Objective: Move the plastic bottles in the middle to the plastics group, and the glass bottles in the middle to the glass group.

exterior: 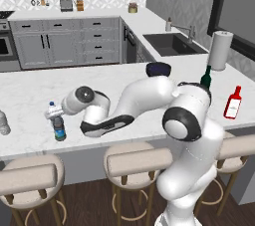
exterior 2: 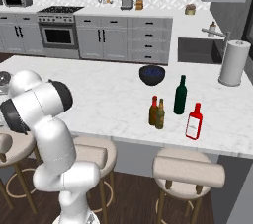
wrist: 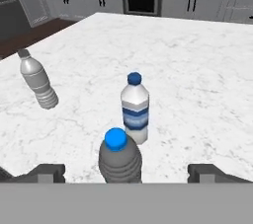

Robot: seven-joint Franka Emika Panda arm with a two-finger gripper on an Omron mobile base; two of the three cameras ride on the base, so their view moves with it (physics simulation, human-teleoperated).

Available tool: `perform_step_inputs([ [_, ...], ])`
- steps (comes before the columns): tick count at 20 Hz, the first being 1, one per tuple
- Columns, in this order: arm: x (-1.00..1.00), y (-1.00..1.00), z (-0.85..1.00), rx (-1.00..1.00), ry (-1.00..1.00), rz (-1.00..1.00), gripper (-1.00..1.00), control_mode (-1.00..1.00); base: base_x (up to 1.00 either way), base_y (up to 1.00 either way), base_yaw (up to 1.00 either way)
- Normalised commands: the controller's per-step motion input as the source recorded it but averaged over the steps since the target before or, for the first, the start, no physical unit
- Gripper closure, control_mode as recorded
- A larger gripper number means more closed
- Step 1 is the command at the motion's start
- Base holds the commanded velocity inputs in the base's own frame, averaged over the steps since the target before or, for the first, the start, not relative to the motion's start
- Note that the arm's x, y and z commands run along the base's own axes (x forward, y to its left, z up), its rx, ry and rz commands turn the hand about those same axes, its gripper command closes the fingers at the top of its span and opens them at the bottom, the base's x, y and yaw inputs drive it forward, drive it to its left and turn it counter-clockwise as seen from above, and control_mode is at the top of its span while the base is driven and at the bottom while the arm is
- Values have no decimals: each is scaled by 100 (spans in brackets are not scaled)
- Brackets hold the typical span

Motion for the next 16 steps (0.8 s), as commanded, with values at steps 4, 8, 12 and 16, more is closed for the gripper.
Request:
perform_step_inputs([
  [4, -32, -57, 52, 0, 11, -2, -100, -100, 0, 0, 0],
  [8, -33, -85, 33, 0, 23, -1, -100, -100, 0, 0, 0],
  [12, -27, -85, 42, 0, 19, -3, -100, -100, 0, 0, 0],
  [16, -8, -71, 68, 0, 18, -6, -100, -100, 0, 0, 0],
])
